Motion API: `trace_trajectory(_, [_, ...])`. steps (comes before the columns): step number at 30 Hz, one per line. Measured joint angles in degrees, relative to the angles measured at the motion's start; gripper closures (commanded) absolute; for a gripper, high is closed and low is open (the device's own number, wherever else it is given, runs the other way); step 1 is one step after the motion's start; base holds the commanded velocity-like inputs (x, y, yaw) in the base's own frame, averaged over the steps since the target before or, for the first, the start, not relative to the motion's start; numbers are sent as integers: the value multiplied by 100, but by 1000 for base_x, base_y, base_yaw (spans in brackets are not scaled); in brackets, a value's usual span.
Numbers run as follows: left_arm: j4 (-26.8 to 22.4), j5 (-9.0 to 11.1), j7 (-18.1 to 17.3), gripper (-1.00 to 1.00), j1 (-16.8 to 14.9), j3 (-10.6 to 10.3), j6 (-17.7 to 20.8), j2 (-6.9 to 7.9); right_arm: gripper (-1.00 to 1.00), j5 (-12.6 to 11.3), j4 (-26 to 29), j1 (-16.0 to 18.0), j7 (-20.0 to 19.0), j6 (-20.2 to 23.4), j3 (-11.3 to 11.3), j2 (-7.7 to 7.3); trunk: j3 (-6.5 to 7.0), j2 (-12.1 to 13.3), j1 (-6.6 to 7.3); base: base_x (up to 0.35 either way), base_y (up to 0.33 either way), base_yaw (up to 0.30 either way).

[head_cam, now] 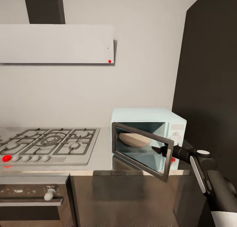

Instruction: In the kitchen, take the popcorn bag from the countertop, put it into the microwave, and heat it until the popcorn is cooked so the cooked popcorn ends up inside the bag.

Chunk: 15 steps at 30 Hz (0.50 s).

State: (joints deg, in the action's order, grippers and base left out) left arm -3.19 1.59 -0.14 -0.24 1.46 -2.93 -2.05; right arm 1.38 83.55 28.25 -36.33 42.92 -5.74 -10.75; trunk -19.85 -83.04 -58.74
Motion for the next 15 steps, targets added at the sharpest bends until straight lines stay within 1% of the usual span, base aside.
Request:
trace_trajectory(6, [0,-2,2,-100,0,0,-4,-3,-100,-1,-2,0,-21,11,-14,-19,0,0,0,-163,163,0])
trace_trajectory(8, [0,0,3,-100,0,0,-4,-2,-100,-16,-2,0,-153,20,-15,-41,0,0,0,-165,163,0])
trace_trajectory(10, [0,0,1,-100,0,0,-6,-1,-100,-9,-2,0,-467,20,-17,-150,0,0,0,-165,163,0])
trace_trajectory(11, [0,0,1,-100,0,0,-2,2,-100,-3,-2,0,-595,17,-18,-258,0,0,0,-165,163,0])
trace_trajectory(14, [0,1,0,-100,0,0,-3,4,-100,-9,-2,0,-677,21,-18,-351,0,0,0,-165,164,0])
trace_trajectory(15, [0,1,-1,-100,0,0,-3,4,-100,-12,-2,0,-683,22,-18,-358,0,0,0,-168,168,0])
